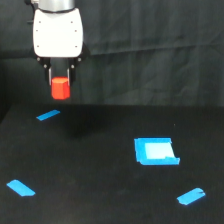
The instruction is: Pick up the red object from the table
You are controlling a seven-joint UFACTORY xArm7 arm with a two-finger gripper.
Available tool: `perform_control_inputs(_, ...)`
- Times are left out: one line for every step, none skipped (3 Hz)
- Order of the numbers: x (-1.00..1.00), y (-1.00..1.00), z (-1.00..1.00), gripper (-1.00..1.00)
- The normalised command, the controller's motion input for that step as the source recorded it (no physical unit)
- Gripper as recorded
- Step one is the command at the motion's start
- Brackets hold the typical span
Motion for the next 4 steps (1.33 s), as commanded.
perform_control_inputs(0.00,0.00,0.13,-0.98)
perform_control_inputs(0.00,0.00,0.12,-0.98)
perform_control_inputs(0.00,0.00,0.12,-0.98)
perform_control_inputs(0.00,0.00,0.12,-0.98)
